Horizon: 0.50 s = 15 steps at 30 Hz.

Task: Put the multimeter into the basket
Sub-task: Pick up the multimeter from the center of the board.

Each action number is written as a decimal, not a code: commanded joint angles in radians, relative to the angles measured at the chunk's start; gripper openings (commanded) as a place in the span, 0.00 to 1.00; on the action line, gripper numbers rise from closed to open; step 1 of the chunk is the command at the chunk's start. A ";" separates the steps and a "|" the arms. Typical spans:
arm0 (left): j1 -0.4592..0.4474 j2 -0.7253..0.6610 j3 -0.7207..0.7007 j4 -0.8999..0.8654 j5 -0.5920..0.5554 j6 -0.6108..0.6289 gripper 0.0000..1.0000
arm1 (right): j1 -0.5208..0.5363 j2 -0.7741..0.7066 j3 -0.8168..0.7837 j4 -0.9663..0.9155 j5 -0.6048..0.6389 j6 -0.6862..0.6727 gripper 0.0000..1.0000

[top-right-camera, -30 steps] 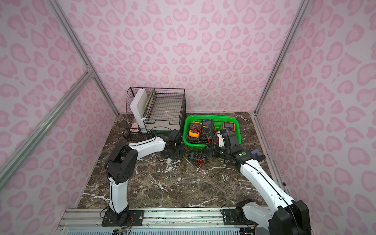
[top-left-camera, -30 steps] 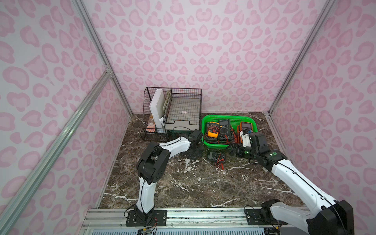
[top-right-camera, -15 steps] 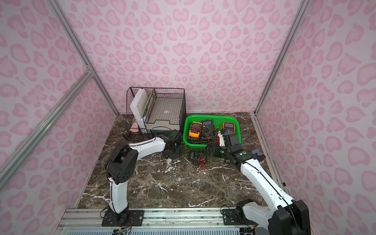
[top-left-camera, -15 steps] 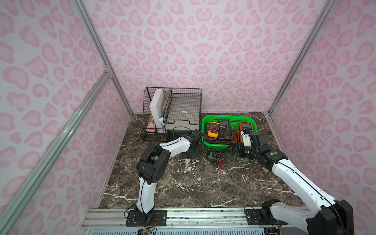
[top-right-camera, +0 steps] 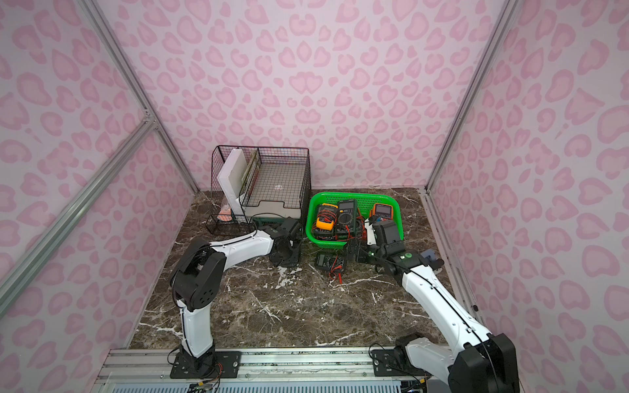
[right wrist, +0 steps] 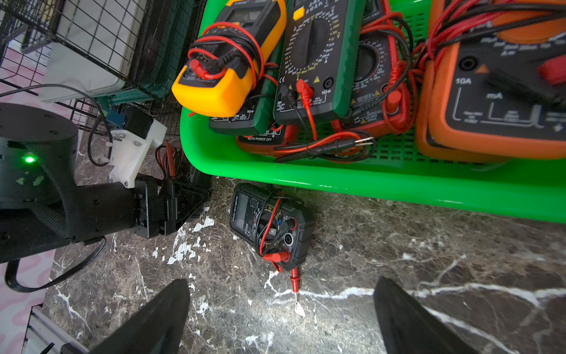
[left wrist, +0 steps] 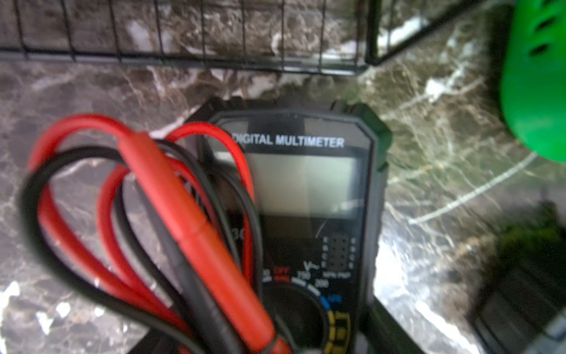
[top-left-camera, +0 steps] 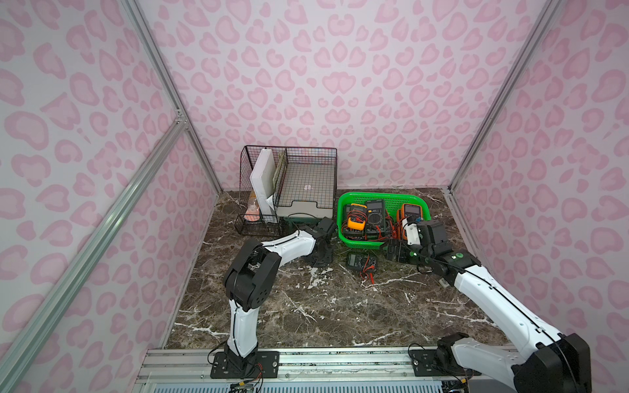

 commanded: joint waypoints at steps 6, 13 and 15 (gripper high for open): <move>-0.023 -0.081 -0.051 -0.047 -0.004 -0.030 0.00 | -0.001 -0.012 0.000 0.041 -0.011 0.006 0.99; -0.082 -0.182 -0.112 -0.092 -0.037 -0.061 0.00 | 0.000 -0.013 0.010 0.061 -0.023 0.011 0.99; -0.103 -0.223 -0.132 -0.106 -0.050 -0.074 0.00 | 0.000 -0.011 0.013 0.068 -0.031 0.015 0.99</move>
